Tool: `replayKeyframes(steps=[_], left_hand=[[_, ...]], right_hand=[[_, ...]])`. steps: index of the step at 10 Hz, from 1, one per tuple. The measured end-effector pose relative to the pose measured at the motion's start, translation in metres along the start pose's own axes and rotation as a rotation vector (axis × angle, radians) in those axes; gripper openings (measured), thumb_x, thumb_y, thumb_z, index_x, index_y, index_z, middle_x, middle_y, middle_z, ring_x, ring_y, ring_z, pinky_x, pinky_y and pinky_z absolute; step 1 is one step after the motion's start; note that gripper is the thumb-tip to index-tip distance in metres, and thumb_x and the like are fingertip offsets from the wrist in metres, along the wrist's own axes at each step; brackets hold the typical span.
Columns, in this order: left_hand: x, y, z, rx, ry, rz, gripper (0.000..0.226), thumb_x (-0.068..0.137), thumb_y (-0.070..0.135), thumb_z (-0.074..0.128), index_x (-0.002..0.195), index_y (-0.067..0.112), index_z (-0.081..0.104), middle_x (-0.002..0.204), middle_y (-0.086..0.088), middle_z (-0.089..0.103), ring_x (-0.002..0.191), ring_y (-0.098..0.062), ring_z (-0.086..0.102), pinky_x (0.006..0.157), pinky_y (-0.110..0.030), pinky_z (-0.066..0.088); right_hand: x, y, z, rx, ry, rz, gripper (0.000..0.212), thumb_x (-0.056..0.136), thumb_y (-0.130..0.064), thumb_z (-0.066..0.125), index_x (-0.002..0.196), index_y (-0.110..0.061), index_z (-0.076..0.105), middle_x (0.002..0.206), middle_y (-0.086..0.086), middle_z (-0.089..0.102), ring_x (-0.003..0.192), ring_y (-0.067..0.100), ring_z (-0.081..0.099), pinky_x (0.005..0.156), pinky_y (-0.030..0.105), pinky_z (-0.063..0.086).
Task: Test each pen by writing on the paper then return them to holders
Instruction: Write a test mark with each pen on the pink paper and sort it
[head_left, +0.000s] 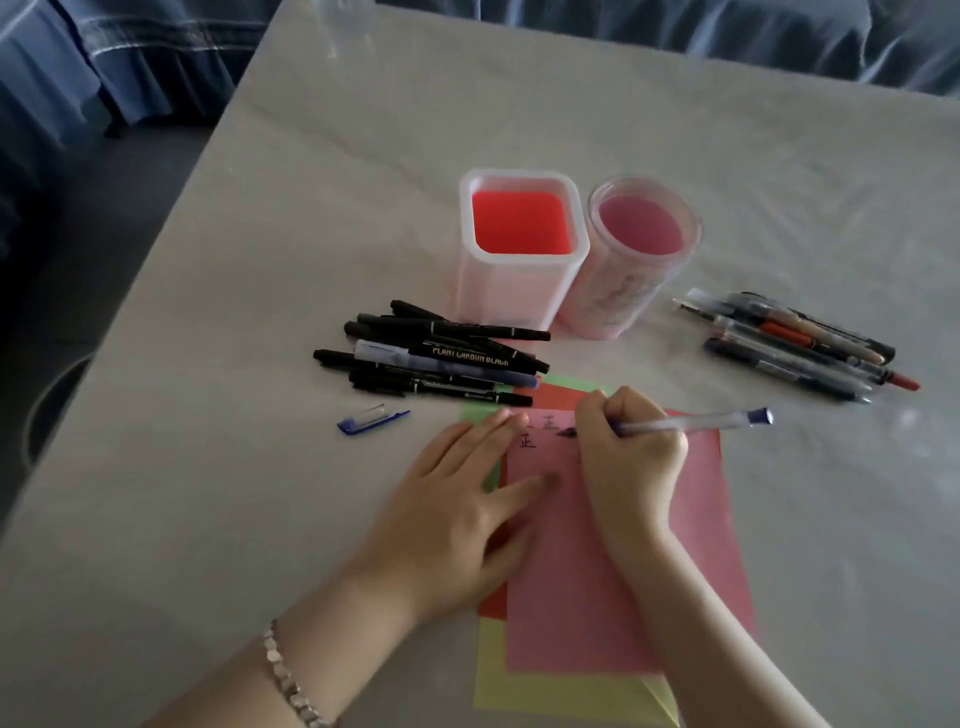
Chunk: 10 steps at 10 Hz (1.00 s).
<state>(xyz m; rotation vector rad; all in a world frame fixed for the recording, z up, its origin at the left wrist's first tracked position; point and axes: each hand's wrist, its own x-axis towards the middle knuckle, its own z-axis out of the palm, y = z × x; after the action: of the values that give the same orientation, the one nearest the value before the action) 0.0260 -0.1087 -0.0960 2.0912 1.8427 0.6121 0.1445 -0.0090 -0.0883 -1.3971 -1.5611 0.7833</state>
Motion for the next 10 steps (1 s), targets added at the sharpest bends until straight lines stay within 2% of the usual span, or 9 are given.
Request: replayKeyframes(steps=[3, 6, 7, 9, 10], left_hand=[[0.0015, 0.0003, -0.0004, -0.014, 0.002, -0.002, 0.037, 0.084, 0.038, 0.049, 0.116, 0.028, 0.065, 0.138, -0.015, 0.047, 0.133, -0.024, 0.033, 0.112, -0.034, 0.019], [0.0022, 0.0013, 0.0002, -0.02, 0.006, -0.01, 0.037, 0.083, 0.038, 0.049, 0.115, 0.028, 0.066, 0.137, -0.015, 0.048, 0.133, -0.023, 0.033, 0.11, -0.036, 0.022], [0.0023, 0.0015, 0.0007, -0.019, 0.004, -0.012, 0.037, 0.083, 0.038, 0.049, 0.114, 0.028, 0.066, 0.137, -0.015, 0.049, 0.132, -0.023, 0.034, 0.11, -0.037, 0.022], [0.002, 0.0023, 0.0003, -0.028, -0.006, -0.022, 0.037, 0.082, 0.037, 0.049, 0.114, 0.028, 0.066, 0.136, -0.015, 0.05, 0.132, -0.025, 0.036, 0.109, -0.037, 0.023], [0.0023, 0.0019, 0.0006, -0.029, -0.003, -0.026, 0.037, 0.082, 0.037, 0.05, 0.113, 0.027, 0.067, 0.137, -0.015, 0.049, 0.133, -0.025, 0.035, 0.111, -0.035, 0.021]], right_hand=[[-0.0012, 0.0055, 0.0018, -0.036, -0.012, -0.077, 0.038, 0.072, -0.013, 0.053, 0.045, -0.026, 0.028, 0.041, -0.011, 0.04, 0.041, 0.004, 0.031, 0.043, 0.012, 0.024], [-0.0001, 0.0059, 0.0019, -0.035, -0.033, -0.054, 0.034, 0.07, -0.014, 0.052, 0.044, -0.022, 0.032, 0.043, -0.006, 0.038, 0.045, 0.009, 0.03, 0.044, 0.015, 0.025], [-0.0005, 0.0047, 0.0021, -0.043, -0.038, -0.05, 0.029, 0.07, -0.013, 0.053, 0.044, -0.013, 0.038, 0.046, -0.003, 0.04, 0.045, 0.009, 0.03, 0.044, 0.017, 0.025], [-0.0004, 0.0069, 0.003, -0.074, -0.046, -0.103, 0.034, 0.071, -0.013, 0.053, 0.044, -0.02, 0.033, 0.043, -0.006, 0.039, 0.044, 0.01, 0.029, 0.043, 0.018, 0.023], [-0.0011, 0.0068, 0.0036, -0.067, -0.016, -0.098, 0.039, 0.071, -0.012, 0.052, 0.045, -0.027, 0.027, 0.042, -0.01, 0.041, 0.042, 0.006, 0.03, 0.043, 0.014, 0.023]])
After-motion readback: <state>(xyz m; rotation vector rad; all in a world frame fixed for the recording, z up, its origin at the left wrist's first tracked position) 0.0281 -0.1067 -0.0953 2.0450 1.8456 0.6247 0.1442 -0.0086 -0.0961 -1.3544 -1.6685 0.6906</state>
